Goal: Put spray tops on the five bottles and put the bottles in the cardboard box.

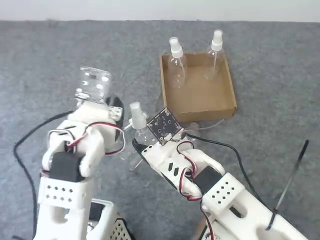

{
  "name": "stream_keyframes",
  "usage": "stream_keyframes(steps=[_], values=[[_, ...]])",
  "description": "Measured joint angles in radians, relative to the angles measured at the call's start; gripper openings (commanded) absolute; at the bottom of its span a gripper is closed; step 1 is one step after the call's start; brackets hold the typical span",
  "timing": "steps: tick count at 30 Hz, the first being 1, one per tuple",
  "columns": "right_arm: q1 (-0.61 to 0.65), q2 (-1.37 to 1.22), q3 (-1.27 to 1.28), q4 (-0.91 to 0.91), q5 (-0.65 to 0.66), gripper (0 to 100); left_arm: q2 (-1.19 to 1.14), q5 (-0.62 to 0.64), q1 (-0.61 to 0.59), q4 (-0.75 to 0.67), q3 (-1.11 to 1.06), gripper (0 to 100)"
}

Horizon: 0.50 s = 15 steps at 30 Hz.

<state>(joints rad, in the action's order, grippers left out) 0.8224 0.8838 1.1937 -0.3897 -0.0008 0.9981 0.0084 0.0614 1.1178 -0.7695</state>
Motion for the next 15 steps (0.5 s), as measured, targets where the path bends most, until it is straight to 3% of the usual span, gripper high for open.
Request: stream_keyframes(steps=[7,15], values=[[0.000,0.000,0.000,0.000,0.000,0.6,0.000,0.054,-0.006,-0.038,0.060,8],[0.002,0.000,0.006,0.000,0.002,0.6,-0.020,0.035,0.094,-0.084,-0.035,6]])
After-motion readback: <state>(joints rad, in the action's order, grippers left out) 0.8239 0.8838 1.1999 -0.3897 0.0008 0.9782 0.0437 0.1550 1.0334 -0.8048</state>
